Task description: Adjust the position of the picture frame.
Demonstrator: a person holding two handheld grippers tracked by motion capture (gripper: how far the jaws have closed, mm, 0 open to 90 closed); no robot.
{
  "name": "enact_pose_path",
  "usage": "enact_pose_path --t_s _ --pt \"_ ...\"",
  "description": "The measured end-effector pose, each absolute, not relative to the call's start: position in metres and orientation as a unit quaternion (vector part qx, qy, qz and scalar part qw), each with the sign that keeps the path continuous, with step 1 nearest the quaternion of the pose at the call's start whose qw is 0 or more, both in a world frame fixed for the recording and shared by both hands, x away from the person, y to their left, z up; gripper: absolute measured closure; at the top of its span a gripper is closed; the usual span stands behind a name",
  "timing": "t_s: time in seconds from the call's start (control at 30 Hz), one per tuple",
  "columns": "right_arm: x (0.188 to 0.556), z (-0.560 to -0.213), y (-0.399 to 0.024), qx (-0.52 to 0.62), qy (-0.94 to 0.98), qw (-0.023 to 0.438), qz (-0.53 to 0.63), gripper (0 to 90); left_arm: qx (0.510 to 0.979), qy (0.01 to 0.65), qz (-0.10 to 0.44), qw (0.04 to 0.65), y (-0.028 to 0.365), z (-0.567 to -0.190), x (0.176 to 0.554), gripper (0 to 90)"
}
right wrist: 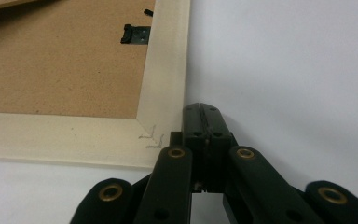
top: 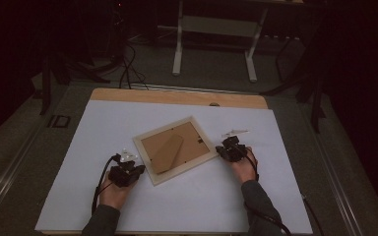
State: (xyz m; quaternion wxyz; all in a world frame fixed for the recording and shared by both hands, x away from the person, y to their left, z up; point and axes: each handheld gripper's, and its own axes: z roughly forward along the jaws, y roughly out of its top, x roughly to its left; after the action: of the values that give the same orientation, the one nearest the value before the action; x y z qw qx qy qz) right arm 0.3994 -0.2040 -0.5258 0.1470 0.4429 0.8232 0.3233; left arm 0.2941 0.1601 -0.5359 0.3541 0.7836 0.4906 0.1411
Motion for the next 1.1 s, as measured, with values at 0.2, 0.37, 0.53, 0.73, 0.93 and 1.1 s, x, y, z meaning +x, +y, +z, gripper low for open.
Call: enact_pose_path --t_s 0.2,0.37,0.53,0.73,0.93,1.1 --pt "0.393 -0.526 -0.208 0.443 0.824 0.14 0.325 90.0 0.785 0.488 0.139 0.355 0.16 -0.536 0.294 90.0" --pt "0.387 -0.524 -0.21 0.436 0.831 0.133 0.318 90.0 0.785 0.488 0.138 0.355 0.16 -0.536 0.295 90.0" --pt "0.381 -0.524 -0.213 0.436 0.831 0.129 0.319 90.0 0.785 0.489 0.131 0.358 0.161 -0.536 0.297 90.0" --pt "0.375 -0.525 -0.217 0.444 0.827 0.12 0.322 90.0 0.786 0.488 0.142 0.352 0.158 -0.536 0.297 90.0" --pt "0.369 -0.524 -0.219 0.448 0.826 0.12 0.32 90.0 0.79 0.485 0.147 0.344 0.156 -0.534 0.3 90.0" --pt "0.363 -0.525 -0.221 0.449 0.824 0.121 0.323 90.0 0.79 0.486 0.15 0.342 0.154 -0.534 0.302 90.0"
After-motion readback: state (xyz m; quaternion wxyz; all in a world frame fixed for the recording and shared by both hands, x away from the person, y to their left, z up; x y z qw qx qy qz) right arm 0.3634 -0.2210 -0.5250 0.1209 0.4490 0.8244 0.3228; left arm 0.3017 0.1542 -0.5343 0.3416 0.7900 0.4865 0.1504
